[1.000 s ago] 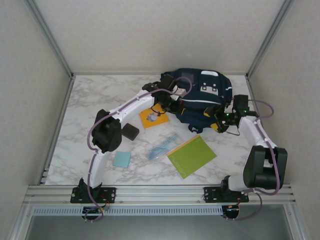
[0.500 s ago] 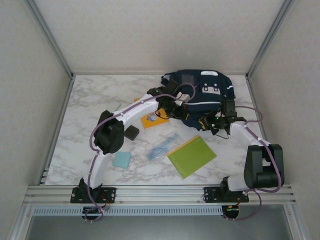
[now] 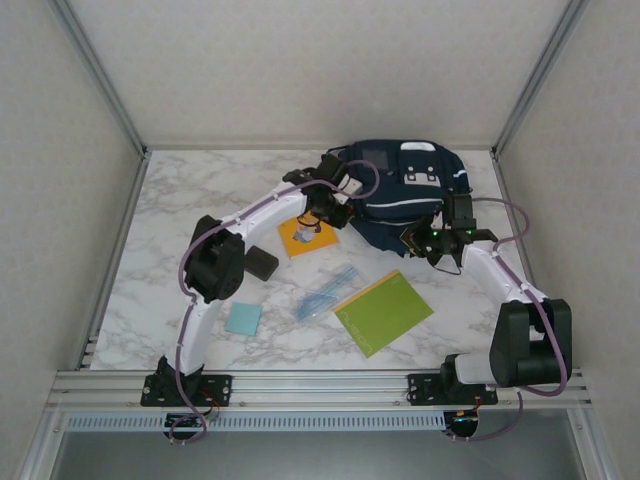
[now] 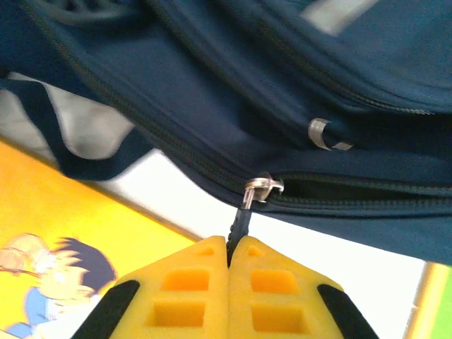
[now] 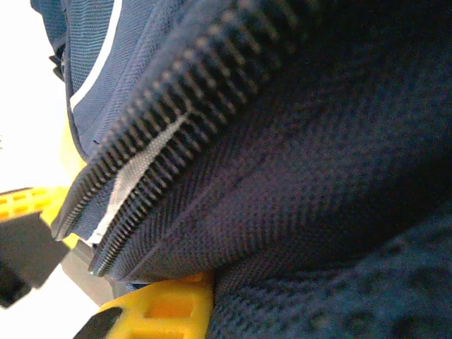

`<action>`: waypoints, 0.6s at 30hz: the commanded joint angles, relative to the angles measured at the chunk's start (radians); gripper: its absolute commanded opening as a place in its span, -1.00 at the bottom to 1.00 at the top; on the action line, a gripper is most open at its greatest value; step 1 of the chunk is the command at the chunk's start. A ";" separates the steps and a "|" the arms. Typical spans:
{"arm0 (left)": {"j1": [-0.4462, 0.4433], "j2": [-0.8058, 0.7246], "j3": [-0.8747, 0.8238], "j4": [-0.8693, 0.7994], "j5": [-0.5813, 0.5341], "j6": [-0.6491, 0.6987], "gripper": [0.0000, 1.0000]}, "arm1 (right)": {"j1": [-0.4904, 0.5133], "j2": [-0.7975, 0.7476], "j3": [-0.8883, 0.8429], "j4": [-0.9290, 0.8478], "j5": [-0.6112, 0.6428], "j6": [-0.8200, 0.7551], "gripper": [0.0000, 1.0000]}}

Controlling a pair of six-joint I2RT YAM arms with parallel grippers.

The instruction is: Pack books, pencil case, and school supplies into a backpack

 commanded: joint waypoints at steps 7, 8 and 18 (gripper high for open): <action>0.165 0.141 0.205 0.003 -0.265 0.032 -1.00 | -0.014 -0.004 0.032 -0.085 -0.015 -0.110 -1.00; 0.173 0.162 0.227 0.005 -0.293 0.010 -1.00 | -0.015 -0.005 0.031 -0.085 -0.016 -0.111 -1.00; 0.229 0.294 0.378 -0.065 -0.486 -0.116 -1.00 | -0.013 -0.014 0.028 -0.074 -0.032 -0.096 -1.00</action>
